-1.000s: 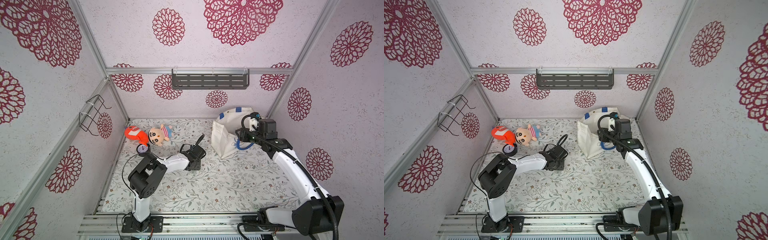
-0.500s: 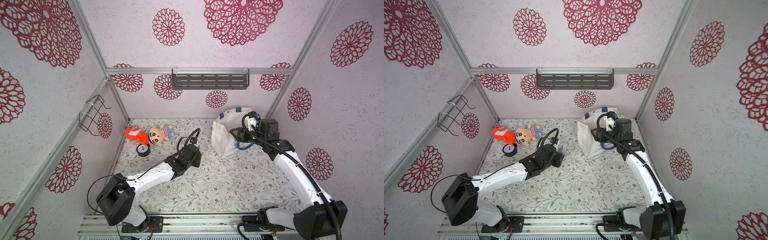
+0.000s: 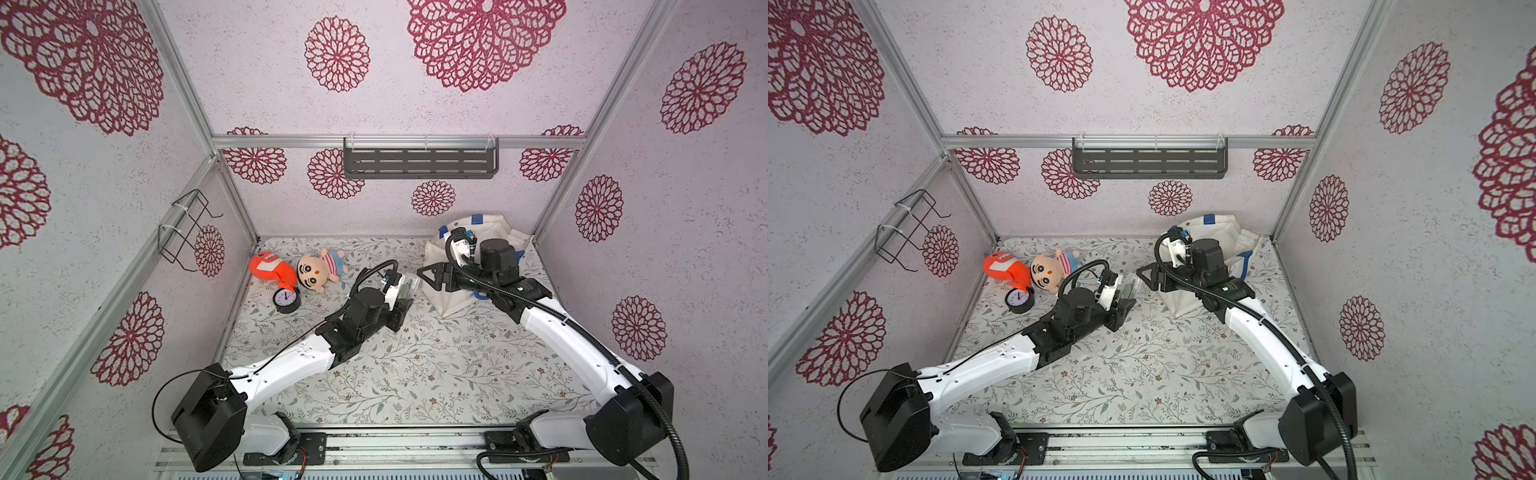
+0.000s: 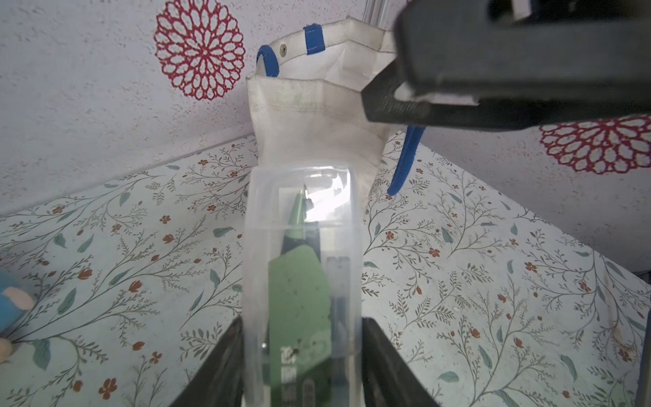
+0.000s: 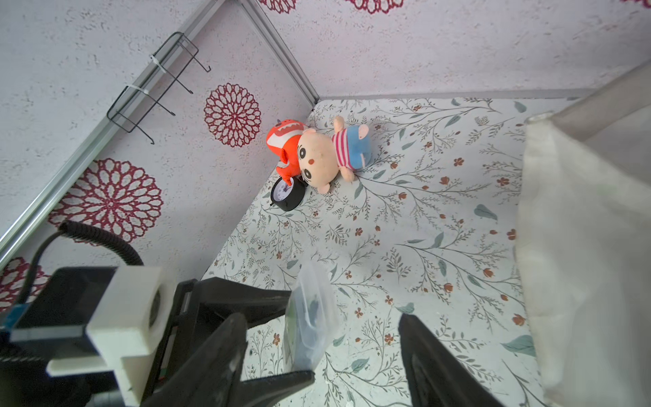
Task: Put the compass set into the canvas bag
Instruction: Pick up the compass set at the center of the board.
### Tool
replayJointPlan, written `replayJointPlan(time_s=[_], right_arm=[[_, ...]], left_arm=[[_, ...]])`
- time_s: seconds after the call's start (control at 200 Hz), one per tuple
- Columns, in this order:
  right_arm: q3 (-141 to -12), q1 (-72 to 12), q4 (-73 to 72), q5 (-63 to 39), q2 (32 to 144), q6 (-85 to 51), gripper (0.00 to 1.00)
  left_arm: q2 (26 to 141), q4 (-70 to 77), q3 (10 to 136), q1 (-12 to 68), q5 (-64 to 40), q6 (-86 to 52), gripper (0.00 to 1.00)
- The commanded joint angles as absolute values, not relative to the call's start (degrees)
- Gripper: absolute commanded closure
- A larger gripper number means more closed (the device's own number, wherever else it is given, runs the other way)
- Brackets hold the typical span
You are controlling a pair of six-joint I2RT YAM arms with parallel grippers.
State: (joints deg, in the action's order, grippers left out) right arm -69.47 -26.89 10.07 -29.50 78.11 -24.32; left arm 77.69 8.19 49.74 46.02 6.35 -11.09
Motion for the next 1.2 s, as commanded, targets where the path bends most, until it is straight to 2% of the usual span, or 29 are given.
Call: replayJointPlan(time_s=[0.0,0.145,0.375,0.771,0.891,1.191], right_arm=[[-71.3,-28.2,7.3,-31.4,79.2,-26.3,0.28],[-71.5,-28.6,7.1,-34.8,81.2,-27.2,0.32],[-71.5,-29.7,6.9,-36.8,82.4,-27.7,0.50],[-71.4,-30.2,8.3,-36.2,83.1,-27.2,0.77],[-71.2,-30.1,9.0,-34.8,82.1,-26.2,0.86],[-71.8,-30.1,11.7,-30.2,81.1,-24.3,0.96]], left_arm=[[75.4,12.9,49.4,45.9,4.0,-8.7,0.56],[75.1,12.9,49.3,45.8,4.0,-8.1,0.56],[75.6,12.1,49.8,45.9,3.2,-8.7,0.56],[77.0,9.8,50.7,46.0,4.5,-9.0,0.55],[77.2,9.9,50.6,46.0,5.0,-9.0,0.47],[76.8,7.9,50.4,45.9,6.6,-10.3,0.22]])
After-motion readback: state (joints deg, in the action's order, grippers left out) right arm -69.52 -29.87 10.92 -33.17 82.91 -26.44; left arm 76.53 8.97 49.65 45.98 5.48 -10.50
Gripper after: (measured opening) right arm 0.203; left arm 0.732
